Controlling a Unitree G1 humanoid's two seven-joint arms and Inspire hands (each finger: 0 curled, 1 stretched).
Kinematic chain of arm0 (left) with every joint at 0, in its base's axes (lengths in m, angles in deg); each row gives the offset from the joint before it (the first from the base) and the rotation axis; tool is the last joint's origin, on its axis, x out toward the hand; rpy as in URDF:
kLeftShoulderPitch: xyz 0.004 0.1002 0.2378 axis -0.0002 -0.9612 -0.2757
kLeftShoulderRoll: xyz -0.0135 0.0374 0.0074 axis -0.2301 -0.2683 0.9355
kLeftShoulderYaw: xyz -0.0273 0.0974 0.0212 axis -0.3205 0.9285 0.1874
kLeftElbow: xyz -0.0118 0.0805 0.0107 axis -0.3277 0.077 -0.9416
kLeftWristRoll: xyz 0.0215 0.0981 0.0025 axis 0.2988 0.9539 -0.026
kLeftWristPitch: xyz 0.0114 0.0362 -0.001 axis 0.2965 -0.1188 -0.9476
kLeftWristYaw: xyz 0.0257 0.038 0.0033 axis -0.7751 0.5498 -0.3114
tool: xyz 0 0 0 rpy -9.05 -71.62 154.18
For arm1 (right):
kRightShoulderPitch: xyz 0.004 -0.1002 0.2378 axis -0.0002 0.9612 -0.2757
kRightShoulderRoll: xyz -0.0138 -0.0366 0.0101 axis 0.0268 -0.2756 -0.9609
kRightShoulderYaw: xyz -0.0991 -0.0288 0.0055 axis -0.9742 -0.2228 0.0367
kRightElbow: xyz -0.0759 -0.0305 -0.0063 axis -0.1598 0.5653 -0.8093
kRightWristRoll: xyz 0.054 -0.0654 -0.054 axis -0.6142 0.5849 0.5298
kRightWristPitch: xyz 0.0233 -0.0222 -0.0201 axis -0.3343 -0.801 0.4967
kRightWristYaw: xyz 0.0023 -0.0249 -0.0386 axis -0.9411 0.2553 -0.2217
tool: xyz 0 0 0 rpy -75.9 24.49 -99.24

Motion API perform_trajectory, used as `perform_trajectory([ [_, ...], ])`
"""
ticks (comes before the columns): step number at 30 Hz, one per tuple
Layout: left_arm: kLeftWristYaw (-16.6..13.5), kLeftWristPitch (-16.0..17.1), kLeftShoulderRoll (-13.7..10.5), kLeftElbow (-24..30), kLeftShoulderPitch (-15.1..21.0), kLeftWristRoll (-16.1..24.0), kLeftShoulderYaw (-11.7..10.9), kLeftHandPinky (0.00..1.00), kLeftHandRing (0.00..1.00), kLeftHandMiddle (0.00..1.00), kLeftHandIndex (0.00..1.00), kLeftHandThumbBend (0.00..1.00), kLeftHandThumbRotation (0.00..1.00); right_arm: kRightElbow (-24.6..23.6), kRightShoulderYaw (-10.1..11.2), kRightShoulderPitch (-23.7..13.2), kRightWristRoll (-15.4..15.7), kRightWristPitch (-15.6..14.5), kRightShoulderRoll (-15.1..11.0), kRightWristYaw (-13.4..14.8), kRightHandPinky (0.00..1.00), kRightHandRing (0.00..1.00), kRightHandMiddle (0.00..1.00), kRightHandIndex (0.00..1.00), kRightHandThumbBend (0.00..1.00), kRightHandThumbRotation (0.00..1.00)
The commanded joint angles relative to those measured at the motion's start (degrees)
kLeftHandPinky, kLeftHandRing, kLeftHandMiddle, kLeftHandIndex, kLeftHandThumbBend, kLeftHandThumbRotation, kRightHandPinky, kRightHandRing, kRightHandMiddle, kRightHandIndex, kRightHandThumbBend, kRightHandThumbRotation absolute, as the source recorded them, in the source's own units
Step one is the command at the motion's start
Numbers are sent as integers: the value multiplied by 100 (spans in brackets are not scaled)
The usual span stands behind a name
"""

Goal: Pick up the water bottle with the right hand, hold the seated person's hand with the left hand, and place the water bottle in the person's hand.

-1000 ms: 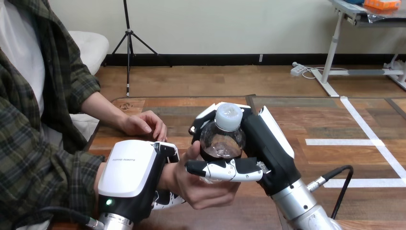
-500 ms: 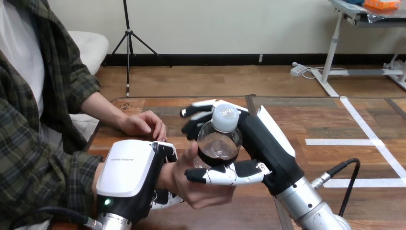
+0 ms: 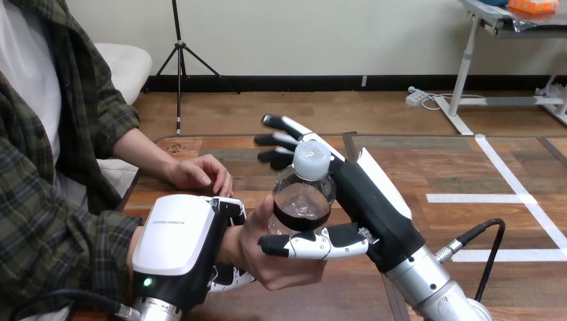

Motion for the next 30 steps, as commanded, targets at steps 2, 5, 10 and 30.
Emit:
perform_trajectory([
  [2, -16, 94, -20, 68, 339, 24, 33, 25, 30, 37, 36, 89, 0, -196, -65, -370, 61, -31, -66, -42, 100, 100, 100, 100, 87, 26],
  [5, 40, 59, -42, 88, 331, 52, 39, 32, 40, 46, 43, 90, 0, -185, -74, -381, 74, -28, -75, -40, 100, 100, 100, 100, 87, 27],
  [10, 140, 27, -84, 110, 320, 81, 50, 51, 61, 66, 61, 94, 0, -175, -91, -391, 71, -36, -86, -42, 100, 100, 100, 100, 88, 27],
  [30, 296, 334, -184, 40, 328, -111, 19, 93, 99, 100, 99, 100, 24, -146, -105, -422, 103, -34, -93, -14, 100, 100, 100, 100, 84, 25],
])
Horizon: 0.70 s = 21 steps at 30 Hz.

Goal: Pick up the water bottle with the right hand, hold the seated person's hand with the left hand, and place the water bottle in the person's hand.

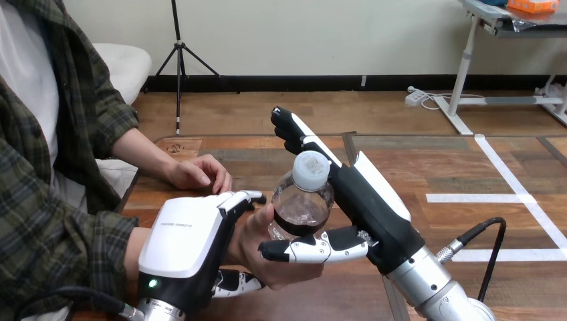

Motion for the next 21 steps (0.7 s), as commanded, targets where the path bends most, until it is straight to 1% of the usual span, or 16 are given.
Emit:
perform_trajectory([
  [1, 205, 214, -121, 45, 327, -242, -21, 94, 99, 100, 99, 100, 25, -147, -55, -415, 32, 2, 12, 3, 100, 100, 100, 100, 84, 25],
  [2, 279, 266, -129, 48, 327, -325, -28, 96, 100, 100, 100, 100, 27, -149, -53, -415, 30, -5, 12, 3, 100, 100, 100, 100, 84, 25],
  [4, 417, 380, -149, 46, 331, -507, -41, 98, 100, 100, 100, 100, 29, -148, -53, -416, 25, -14, 11, 1, 100, 100, 100, 100, 84, 25],
  [9, 658, 678, -193, 3, 351, -891, -73, 99, 100, 100, 100, 100, 32, -133, -51, -418, 11, -11, 12, -5, 100, 100, 100, 100, 84, 25],
  [11, 774, 853, -211, -40, 367, -1114, -84, 100, 100, 100, 100, 100, 33, -130, -49, -416, 8, -18, 16, -1, 100, 100, 100, 100, 84, 25],
  [13, 832, 937, -223, -63, 374, -1216, -94, 100, 100, 100, 100, 100, 34, -131, -49, -414, 9, -23, 18, 2, 100, 100, 100, 100, 84, 25],
  [16, 930, 1151, -241, -128, 401, -1453, -102, 100, 100, 100, 100, 100, 35, -137, -44, -409, 28, -31, 15, 16, 100, 100, 100, 100, 83, 25],
  [19, 1035, 1451, -254, -229, 438, -1744, -110, 100, 100, 100, 100, 100, 35, -133, -36, -401, 47, -32, 18, 38, 100, 100, 100, 100, 83, 25],
  [21, 1077, 1596, -254, -284, 455, -1864, -121, 100, 100, 100, 100, 100, 36, -128, -34, -398, 50, -31, 21, 45, 100, 100, 100, 100, 83, 26],
])
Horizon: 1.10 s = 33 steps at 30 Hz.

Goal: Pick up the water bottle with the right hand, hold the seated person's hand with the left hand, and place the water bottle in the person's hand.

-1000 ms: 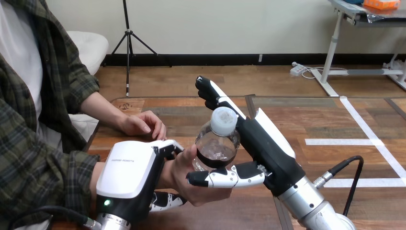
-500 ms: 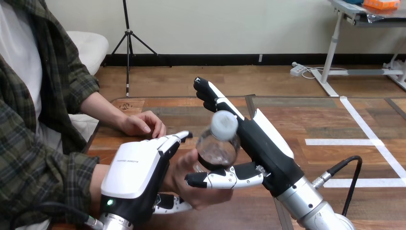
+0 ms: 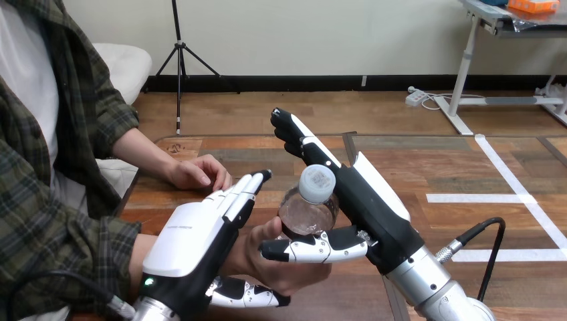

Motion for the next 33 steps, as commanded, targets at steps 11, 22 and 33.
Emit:
perform_trajectory([
  [11, 533, 1399, 143, -494, 494, -1321, -22, 100, 100, 100, 100, 100, 39, -78, -12, -365, -1, 95, 48, 72, 100, 100, 100, 100, 82, 26],
  [22, 1700, 2251, 300, -873, 569, -3023, 74, 100, 100, 100, 100, 100, 36, -32, 19, -320, -163, 179, 105, 66, 100, 100, 100, 100, 82, 24],
  [33, 3010, 2158, 519, -652, 427, -4714, 224, 100, 100, 100, 100, 100, 30, -71, 67, -211, -394, 140, 167, 79, 100, 100, 100, 100, 82, 22],
])
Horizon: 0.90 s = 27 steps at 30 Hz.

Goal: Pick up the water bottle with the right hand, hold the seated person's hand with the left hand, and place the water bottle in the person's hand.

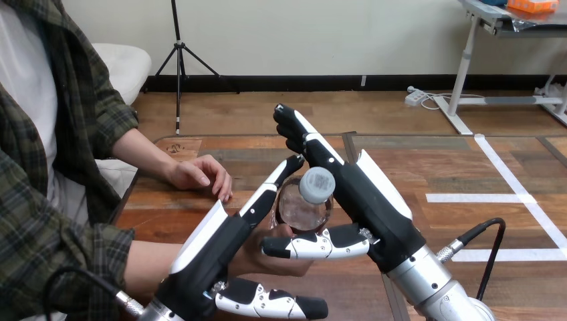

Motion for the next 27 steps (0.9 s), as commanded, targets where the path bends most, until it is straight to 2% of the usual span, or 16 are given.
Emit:
perform_trajectory([
  [1, 606, -84, 148, 211, 206, -900, 63, 100, 100, 100, 100, 100, 30, -83, 72, -194, -253, 126, 145, 73, 100, 100, 100, 100, 82, 22],
  [7, 1044, -15, 306, 296, 148, -1273, 15, 100, 100, 100, 100, 100, 35, -109, 123, -124, -344, 169, 203, 162, 100, 100, 100, 100, 80, 23],
  [12, 1263, 131, 505, 289, 82, -1467, -42, 100, 100, 100, 100, 100, 43, -105, 177, -48, -461, 284, 331, 292, 100, 100, 100, 100, 77, 27],
  [15, 1248, 229, 694, 299, 13, -1501, -88, 100, 100, 100, 100, 100, 46, -83, 211, 2, -525, 393, 444, 401, 100, 100, 100, 100, 75, 28],
  [21, 963, 537, 1183, 232, -104, -1256, -226, 100, 100, 100, 100, 100, 54, -86, 267, 127, -550, 546, 692, 694, 97, 99, 99, 97, 69, 34],
  [25, 789, 937, 1538, -13, -72, -1065, -300, 100, 100, 100, 100, 100, 59, -93, 270, 210, -589, 658, 844, 838, 95, 98, 98, 95, 65, 38],
  [27, 748, 1106, 1637, -125, -46, -986, -328, 100, 100, 100, 100, 100, 63, -91, 264, 236, -591, 704, 882, 883, 95, 98, 98, 95, 61, 39],
])
